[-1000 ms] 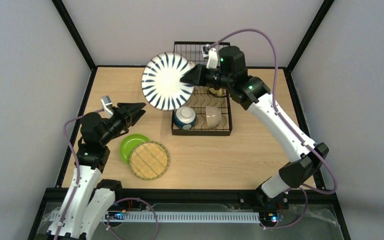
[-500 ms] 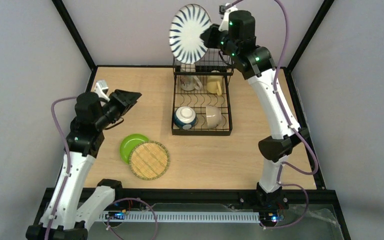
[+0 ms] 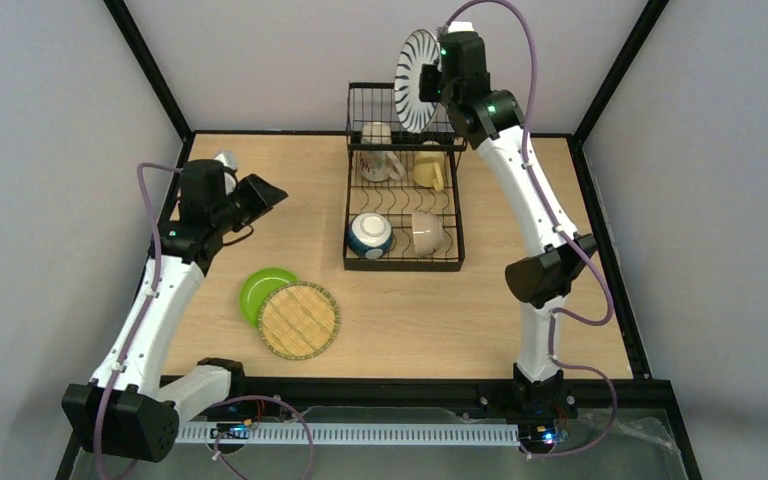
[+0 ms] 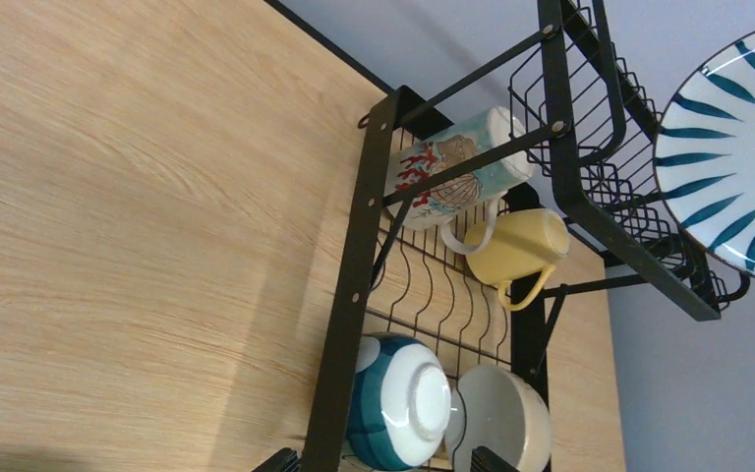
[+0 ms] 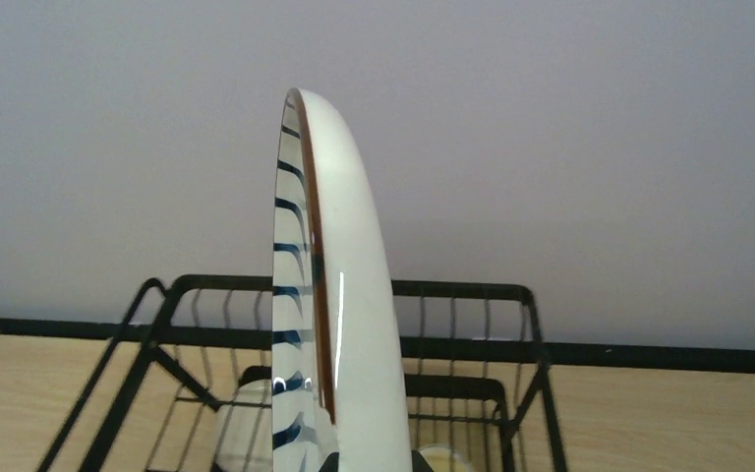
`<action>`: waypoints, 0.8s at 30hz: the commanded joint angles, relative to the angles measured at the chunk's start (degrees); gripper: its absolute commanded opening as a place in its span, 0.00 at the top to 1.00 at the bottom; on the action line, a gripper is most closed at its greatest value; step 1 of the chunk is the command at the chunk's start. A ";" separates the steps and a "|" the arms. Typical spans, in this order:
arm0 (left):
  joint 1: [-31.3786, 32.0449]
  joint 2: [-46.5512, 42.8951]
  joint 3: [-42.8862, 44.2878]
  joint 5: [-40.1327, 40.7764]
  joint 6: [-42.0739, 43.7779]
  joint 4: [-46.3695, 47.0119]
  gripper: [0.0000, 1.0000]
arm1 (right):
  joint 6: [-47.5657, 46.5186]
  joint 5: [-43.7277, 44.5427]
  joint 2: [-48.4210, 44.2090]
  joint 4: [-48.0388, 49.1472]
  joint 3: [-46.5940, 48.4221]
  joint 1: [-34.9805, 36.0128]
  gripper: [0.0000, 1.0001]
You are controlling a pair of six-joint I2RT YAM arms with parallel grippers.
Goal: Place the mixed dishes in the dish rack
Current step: Insert the plate into the dish rack.
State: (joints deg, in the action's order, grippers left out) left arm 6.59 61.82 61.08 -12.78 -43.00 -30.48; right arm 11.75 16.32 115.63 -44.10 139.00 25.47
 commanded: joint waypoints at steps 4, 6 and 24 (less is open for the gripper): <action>0.21 -0.53 -2.77 2.37 3.49 -0.52 0.01 | -4.63 10.52 -1.90 10.73 1.52 -0.43 1.00; 0.20 -0.84 -4.22 2.25 3.53 -0.27 0.01 | -5.51 12.12 -1.91 11.25 1.47 -0.43 1.00; 1.58 -3.75 -11.51 3.06 3.09 -0.36 0.01 | -13.34 21.74 -4.69 22.27 -11.32 -0.43 1.00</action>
State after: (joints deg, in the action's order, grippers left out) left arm 7.86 58.85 50.65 -10.85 -40.62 -30.44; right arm 0.60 34.96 115.15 -32.93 130.78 25.10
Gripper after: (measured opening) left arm 0.989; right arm 0.180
